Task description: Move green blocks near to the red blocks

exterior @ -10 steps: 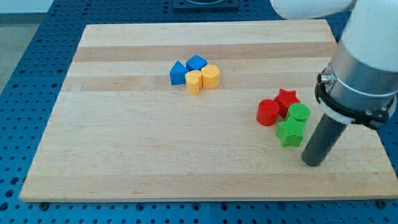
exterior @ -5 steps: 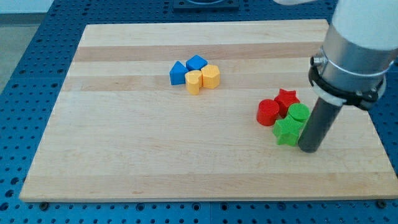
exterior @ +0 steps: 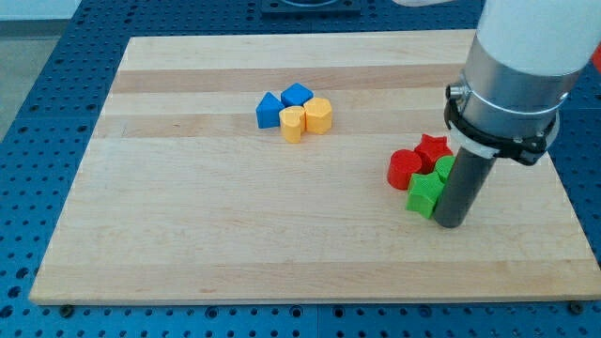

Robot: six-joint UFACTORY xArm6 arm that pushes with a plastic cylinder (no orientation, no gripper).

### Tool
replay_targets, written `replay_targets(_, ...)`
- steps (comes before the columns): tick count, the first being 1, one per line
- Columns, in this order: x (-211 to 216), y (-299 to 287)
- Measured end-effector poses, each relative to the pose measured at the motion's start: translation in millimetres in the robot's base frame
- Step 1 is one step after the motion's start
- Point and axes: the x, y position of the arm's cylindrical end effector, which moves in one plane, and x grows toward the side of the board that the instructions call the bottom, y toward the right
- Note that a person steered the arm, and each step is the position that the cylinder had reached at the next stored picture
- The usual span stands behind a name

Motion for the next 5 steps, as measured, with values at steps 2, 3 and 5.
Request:
replay_targets(2,-10.0,-3.1)
replay_targets(3,-2.3,-3.5)
replay_targets(5,10.6,118.0)
